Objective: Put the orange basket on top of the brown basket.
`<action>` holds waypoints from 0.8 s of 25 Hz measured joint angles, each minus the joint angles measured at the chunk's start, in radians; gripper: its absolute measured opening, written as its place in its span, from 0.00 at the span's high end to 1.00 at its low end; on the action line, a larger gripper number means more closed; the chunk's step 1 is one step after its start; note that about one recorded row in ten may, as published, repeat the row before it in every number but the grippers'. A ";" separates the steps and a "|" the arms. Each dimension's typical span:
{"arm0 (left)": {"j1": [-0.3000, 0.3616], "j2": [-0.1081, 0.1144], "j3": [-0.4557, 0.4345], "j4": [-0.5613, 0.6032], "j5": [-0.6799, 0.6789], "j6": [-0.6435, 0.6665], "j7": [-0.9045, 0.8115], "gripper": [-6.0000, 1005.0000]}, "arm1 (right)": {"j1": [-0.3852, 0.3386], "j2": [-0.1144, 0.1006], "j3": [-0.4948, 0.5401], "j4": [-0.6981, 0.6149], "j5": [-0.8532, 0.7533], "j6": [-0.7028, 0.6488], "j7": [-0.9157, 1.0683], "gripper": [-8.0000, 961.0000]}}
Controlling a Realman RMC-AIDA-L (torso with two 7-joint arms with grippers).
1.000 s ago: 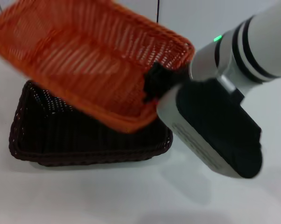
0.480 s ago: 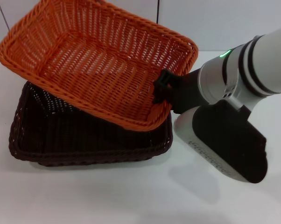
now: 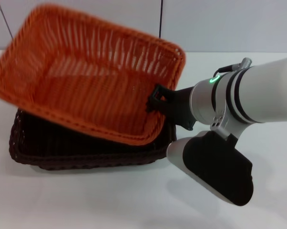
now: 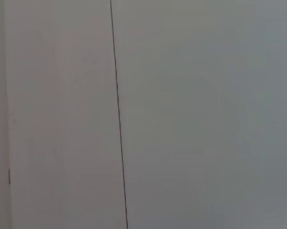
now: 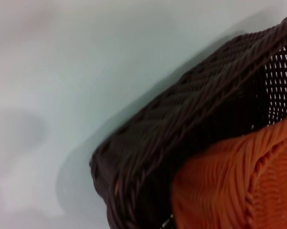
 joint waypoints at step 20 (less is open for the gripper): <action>-0.008 0.011 -0.001 0.008 0.014 -0.044 -0.040 0.36 | -0.267 0.006 -0.268 -0.317 -0.097 -0.032 0.055 0.40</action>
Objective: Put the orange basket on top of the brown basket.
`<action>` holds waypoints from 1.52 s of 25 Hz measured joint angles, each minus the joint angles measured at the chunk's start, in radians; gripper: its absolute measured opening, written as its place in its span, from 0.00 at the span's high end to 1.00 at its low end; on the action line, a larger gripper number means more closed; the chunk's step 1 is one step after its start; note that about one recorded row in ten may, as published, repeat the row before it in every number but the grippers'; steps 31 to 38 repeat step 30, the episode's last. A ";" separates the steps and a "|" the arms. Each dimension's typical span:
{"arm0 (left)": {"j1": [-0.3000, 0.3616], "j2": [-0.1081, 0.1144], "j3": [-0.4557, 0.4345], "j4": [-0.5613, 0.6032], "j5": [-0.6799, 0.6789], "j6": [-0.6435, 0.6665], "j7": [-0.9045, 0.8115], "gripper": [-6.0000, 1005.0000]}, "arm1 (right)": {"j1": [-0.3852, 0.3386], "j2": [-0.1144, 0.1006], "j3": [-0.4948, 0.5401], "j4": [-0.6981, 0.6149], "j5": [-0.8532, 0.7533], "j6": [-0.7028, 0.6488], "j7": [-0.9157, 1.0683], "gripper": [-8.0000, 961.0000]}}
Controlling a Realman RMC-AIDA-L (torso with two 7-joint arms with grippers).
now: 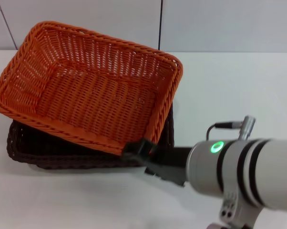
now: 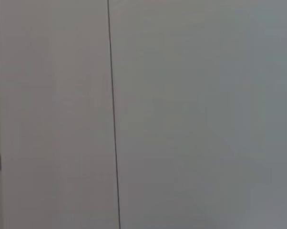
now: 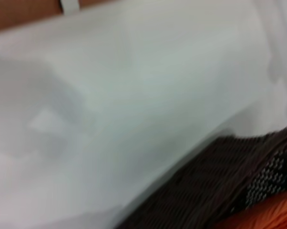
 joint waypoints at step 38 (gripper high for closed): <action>0.091 -0.007 0.029 0.001 0.004 0.121 -0.086 0.36 | -0.010 -0.004 0.273 1.400 0.723 2.284 1.590 0.40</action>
